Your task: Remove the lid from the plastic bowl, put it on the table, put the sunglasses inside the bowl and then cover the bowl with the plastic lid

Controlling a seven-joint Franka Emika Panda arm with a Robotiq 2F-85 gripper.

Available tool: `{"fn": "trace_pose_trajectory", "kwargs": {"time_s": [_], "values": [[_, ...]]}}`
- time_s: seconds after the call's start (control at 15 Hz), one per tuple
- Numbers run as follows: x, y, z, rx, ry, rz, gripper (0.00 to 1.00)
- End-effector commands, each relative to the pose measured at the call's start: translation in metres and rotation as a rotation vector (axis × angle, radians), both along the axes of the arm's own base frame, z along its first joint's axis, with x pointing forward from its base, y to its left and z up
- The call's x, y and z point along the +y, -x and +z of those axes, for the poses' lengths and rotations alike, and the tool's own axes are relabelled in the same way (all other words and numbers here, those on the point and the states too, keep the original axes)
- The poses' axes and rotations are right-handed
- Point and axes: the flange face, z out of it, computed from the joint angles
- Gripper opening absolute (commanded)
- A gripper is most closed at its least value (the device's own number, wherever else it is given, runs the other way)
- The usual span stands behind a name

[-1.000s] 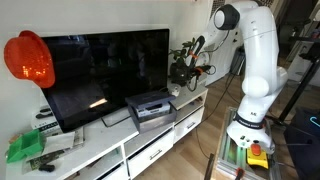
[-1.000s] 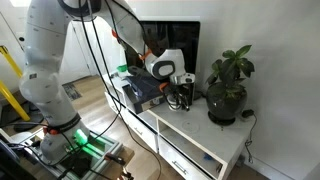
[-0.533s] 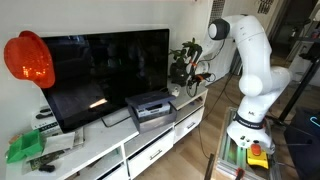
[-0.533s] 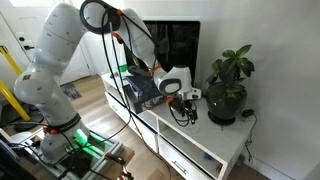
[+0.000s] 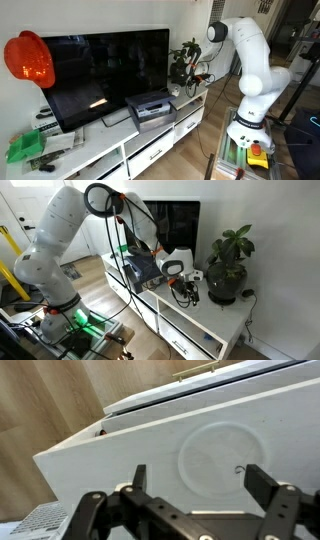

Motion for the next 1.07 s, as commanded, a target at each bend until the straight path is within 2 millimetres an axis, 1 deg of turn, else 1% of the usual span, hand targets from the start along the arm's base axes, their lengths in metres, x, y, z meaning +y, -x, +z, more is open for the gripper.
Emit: {"fn": "trace_pose_trajectory", "kwargs": {"time_s": [0.0, 0.27, 0.33, 0.4, 0.8, 1.0], "values": [[-0.027, 0.002, -0.032, 0.027, -0.036, -0.082, 1.0], [-0.041, 0.002, -0.057, 0.033, -0.084, -0.121, 1.0], [-0.043, 0.001, -0.062, 0.03, -0.091, -0.124, 0.84], [-0.045, -0.001, -0.067, 0.027, -0.098, -0.126, 0.74], [-0.046, -0.018, -0.087, -0.032, -0.135, -0.134, 0.3], [-0.049, -0.021, -0.087, -0.031, -0.136, -0.148, 0.1]]}}
